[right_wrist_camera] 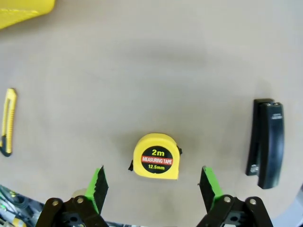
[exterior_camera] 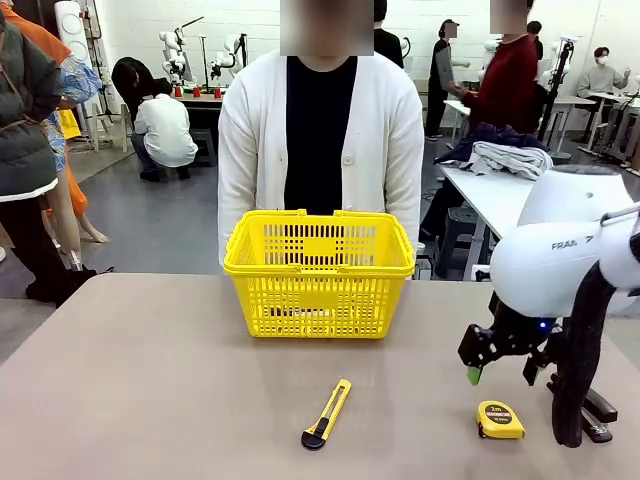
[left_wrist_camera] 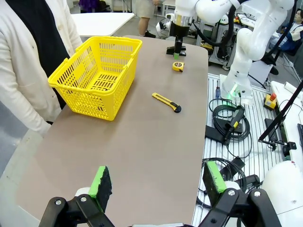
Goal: Place the items the person wants into the basket.
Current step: Pick up the item the person points to and place it in the Market Basket.
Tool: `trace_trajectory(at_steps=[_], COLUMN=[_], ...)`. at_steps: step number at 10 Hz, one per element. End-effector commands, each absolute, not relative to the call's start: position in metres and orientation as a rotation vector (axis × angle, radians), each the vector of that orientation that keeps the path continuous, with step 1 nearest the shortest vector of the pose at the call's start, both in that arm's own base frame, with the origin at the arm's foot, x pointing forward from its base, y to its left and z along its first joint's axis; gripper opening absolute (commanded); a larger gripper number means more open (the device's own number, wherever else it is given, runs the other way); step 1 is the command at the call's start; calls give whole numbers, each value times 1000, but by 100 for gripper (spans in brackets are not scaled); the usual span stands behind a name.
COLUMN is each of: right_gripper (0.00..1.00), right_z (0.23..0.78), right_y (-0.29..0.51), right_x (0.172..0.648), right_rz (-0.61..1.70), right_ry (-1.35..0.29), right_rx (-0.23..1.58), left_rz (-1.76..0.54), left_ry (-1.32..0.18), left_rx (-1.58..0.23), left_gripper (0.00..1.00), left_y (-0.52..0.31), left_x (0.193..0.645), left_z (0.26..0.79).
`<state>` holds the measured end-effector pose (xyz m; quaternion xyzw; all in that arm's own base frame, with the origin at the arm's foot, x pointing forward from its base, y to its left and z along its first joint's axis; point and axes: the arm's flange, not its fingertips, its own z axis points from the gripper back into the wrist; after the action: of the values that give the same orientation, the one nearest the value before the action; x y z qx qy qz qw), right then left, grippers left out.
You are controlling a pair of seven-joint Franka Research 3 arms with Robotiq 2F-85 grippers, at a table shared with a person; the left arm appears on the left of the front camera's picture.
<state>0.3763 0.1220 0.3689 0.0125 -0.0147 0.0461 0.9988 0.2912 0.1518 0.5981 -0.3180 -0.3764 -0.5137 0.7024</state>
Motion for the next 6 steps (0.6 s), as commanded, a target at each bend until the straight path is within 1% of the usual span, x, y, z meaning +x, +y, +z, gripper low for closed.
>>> trace_trajectory(at_steps=[1,3,6], right_gripper=[100,100,100], right_z=[342,328,313], right_y=[125,125,126], right_x=[359,360,362], right_rz=[81,50,37], right_ry=[-5,33,55], right_rx=[-14,-50,-50], left_rz=[-1160,-1160,-1160], left_ry=[-863,-863,-863], left_rx=[-712,-712,-712], left_gripper=[100,100,100], left_y=[153,153,153], left_x=[291,291,291], left_z=[599,599,599])
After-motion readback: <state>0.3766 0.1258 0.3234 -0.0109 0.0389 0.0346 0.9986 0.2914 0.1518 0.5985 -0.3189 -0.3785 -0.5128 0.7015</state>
